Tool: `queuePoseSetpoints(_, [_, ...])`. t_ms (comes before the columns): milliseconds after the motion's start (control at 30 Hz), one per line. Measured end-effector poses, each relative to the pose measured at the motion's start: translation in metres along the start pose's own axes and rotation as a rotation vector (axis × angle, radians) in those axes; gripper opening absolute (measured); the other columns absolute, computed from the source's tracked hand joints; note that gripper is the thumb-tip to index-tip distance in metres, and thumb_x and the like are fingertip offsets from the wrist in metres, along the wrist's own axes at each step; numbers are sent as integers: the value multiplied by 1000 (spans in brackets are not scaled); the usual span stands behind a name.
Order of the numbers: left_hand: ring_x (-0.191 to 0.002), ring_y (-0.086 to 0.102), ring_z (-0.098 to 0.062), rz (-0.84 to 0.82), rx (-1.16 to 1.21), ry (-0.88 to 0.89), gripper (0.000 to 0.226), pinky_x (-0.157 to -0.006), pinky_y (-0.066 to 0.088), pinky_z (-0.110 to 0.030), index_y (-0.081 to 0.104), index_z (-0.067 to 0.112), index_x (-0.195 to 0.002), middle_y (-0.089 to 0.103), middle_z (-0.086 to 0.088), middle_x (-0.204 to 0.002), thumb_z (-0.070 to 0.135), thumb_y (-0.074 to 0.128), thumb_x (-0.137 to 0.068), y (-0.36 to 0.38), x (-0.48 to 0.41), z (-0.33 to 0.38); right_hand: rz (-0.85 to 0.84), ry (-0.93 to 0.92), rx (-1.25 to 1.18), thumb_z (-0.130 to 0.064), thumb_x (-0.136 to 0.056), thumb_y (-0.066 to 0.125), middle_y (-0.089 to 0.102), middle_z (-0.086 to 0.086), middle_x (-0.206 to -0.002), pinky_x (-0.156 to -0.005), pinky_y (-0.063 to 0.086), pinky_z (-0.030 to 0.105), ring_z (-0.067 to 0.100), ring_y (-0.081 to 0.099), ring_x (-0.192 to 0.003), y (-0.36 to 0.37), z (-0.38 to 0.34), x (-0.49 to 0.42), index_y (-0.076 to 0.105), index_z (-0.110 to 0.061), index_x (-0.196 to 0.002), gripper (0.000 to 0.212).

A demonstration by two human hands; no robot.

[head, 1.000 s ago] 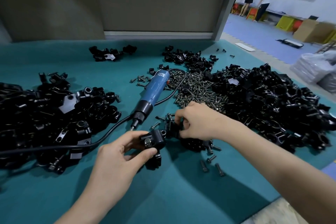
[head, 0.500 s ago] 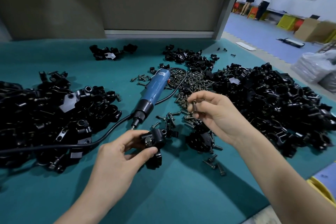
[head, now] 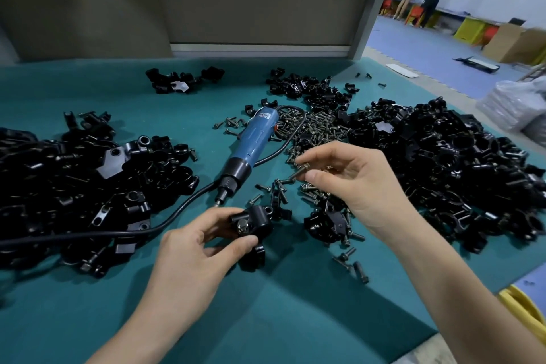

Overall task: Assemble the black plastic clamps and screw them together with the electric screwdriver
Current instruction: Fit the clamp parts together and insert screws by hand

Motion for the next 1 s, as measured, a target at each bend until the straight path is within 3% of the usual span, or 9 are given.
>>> queuePoseSetpoints(133, [-79,71,-3,4,15,-8,37,-69,54,-13,72,43,-90,75,13,-88,46,74,-54,1,1,0,15,35,78,-2,-82,72,73,-2,-75,-71,54,22,9,65,-70,-5,4,0,74,-20,-87,19])
queuePoseSetpoints(233, [-77,71,-2,9,9,-5,32,-67,53,-12,72,45,-86,74,13,-87,38,75,-56,1,1,2,-21,170,447,-16,-82,74,70,-4,-68,-56,46,11,2,57,-58,-12,29,-7,74,-24,-81,8])
queuePoseSetpoints(300, [-75,71,-1,9,10,-6,31,-65,52,-10,72,47,-84,74,14,-86,35,74,-56,2,1,4,-96,256,669,-24,-84,72,68,-7,-70,-54,43,7,2,57,-60,-14,49,-13,73,-25,-81,3])
queuePoseSetpoints(400, [-76,70,0,9,5,-13,31,-65,52,-10,71,47,-84,74,14,-86,35,74,-56,1,1,5,-43,256,783,-22,-87,68,65,-10,-78,-49,41,5,1,56,-63,-28,57,-39,71,-22,-90,4])
queuePoseSetpoints(500, [-76,71,-4,2,10,-21,31,-67,54,-13,72,45,-86,75,12,-87,36,74,-56,1,2,3,104,177,868,-15,-90,65,66,-7,-88,-61,39,4,0,54,-69,-47,47,-75,73,-18,-95,10])
queuePoseSetpoints(600, [-73,73,-9,-4,4,-30,33,-68,55,-16,72,42,-88,75,9,-87,38,74,-56,1,2,0,131,167,865,-9,-91,62,68,-1,-97,-77,43,18,9,56,-78,-49,47,-106,74,-14,-99,15])
queuePoseSetpoints(767, [-72,72,-5,-2,-34,-37,34,-66,54,-14,71,44,-89,74,14,-89,39,75,-56,0,1,-3,333,291,844,8,-91,48,67,14,-113,-77,45,23,26,63,-93,-100,54,-133,73,-11,-99,32])
queuePoseSetpoints(933, [-77,72,-6,8,-40,-31,38,-69,56,-17,72,43,-92,74,12,-89,44,75,-53,-1,1,-4,45,384,908,3,-88,62,70,10,-102,-65,47,21,20,64,-82,-88,89,-130,74,-12,-96,21])
queuePoseSetpoints(1000, [-77,73,-8,14,-33,-32,39,-72,57,-21,72,41,-91,75,10,-88,43,77,-52,-1,1,-5,-24,409,889,-3,-86,68,69,7,-98,-67,45,22,16,60,-79,-82,102,-123,74,-14,-96,15])
Point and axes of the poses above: each hand's wrist, its own x-axis away from the middle knuckle, its own y-axis out of the palm, z = x × y, the point moved 10 cm from there along -x, towards the middle knuckle
